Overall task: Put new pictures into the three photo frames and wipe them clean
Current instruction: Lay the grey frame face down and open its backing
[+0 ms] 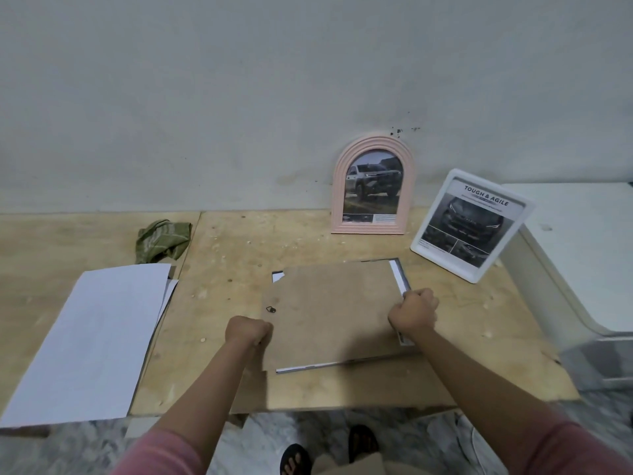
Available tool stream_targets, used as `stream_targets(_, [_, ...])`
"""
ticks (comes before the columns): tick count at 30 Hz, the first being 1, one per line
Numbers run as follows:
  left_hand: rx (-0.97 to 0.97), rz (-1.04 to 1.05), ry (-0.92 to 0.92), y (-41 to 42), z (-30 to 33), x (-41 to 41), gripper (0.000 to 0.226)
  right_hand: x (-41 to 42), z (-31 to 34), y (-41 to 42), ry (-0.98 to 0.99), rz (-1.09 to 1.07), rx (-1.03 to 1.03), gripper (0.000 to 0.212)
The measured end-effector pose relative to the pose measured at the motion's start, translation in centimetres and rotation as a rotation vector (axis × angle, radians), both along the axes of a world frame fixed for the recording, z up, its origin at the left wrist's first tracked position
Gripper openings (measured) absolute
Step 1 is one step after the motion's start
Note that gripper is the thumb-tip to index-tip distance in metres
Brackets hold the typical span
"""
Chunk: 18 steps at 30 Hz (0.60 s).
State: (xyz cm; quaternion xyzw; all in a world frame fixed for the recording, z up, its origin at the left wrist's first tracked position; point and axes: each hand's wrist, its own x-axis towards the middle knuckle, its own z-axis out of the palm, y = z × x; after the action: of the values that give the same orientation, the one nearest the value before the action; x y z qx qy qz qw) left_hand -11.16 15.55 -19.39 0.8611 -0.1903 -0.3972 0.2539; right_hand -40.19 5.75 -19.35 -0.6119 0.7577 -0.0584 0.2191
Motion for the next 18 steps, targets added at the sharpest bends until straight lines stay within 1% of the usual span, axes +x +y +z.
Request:
stream_targets(2, [0.007,-0.017,-0.007,0.1,0.1,0.0,0.010,0.6,0.5,0.1,-0.007,-0.023,0.031,0.029])
stream_targets(5, [0.016,-0.010,0.007,0.1,0.0,0.0,0.006,1.1,1.3,-0.3,-0.145,-0.133,0.114,0.028])
stream_targets(7, [0.012,0.020,0.017,0.2,0.0,0.0,0.009,0.9,1.4,-1.4,-0.214,-0.200,0.182,0.039])
stream_targets(9, [0.001,0.052,0.025,0.4,0.0,0.1,0.021,0.4,1.4,-2.5,-0.274,-0.224,0.227,0.051])
stream_targets(10, [0.001,0.059,0.024,0.5,0.0,0.1,0.024,0.2,1.6,-2.8,-0.305,-0.232,0.237,0.050])
stream_targets(11, [0.007,0.056,0.024,0.5,0.0,0.1,0.024,0.2,2.0,-2.8,-0.336,-0.239,0.247,0.044])
stream_targets(14, [0.037,0.051,0.032,0.7,-0.3,-0.1,0.020,0.1,2.9,-2.9,-0.405,-0.232,0.282,0.022])
stream_targets(18, [0.035,0.063,0.037,1.0,-0.3,-0.2,0.017,-0.2,3.7,-3.4,-0.455,-0.252,0.335,0.015])
